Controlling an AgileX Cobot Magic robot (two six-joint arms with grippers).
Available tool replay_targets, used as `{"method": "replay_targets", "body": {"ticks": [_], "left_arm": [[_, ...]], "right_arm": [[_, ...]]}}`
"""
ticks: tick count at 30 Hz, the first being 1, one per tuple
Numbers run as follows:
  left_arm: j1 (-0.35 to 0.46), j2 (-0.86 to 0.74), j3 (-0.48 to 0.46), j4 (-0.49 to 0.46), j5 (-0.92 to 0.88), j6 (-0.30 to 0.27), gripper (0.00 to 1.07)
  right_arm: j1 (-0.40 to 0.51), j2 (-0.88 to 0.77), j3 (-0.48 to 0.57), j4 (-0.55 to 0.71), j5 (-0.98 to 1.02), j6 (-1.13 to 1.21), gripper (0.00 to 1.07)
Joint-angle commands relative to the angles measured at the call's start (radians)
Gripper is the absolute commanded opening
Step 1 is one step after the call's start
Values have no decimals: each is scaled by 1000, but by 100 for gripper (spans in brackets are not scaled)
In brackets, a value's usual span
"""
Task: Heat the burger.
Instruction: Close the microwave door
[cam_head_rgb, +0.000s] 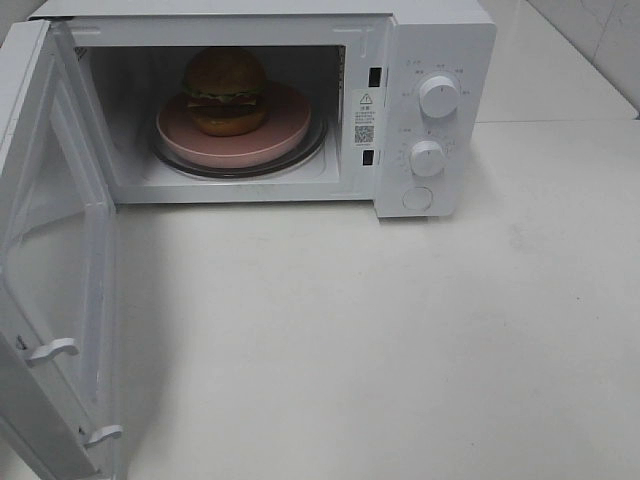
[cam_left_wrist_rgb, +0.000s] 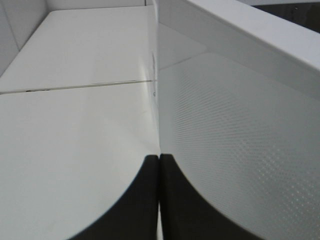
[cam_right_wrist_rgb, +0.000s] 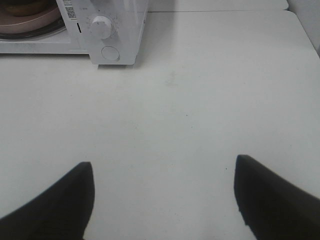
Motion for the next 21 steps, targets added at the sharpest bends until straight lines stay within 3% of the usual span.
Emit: {"method": "replay_targets", "body": {"ticks": [1,3,4,5,6,8,9,10,16,21], "left_arm": [[-19,49,2,49,-97,-9,0],[-20,87,2,93,-152,-24,0],[-20,108,2,118,-173,-49,0],[-20,147,2,154,-200,-112,0],[-20,147,2,154,-200,-112,0],[-20,214,2,218,-257,-199,0],[-20,214,2,218,-257,-199,0],[-20,255,2,283,-317,-234,0],[-20,376,-12,416,-491,-291,0],[-20,444,-65,446,-491,-340,0]], "right_arm": [[-6,-27,0,1,-9,-11,75],[-6,-27,0,1,-9,-11,75],[-6,-27,0,1,-9,-11,75],[-6,-27,0,1,-9,-11,75],[-6,-27,0,1,-9,-11,75],[-6,-27,0,1,-9,-11,75],[-6,-27,0,1,-9,-11,75],[-6,-27,0,1,-9,-11,75],[-6,-27,0,1,-9,-11,75],[-6,-27,0,1,-9,-11,75]]}}
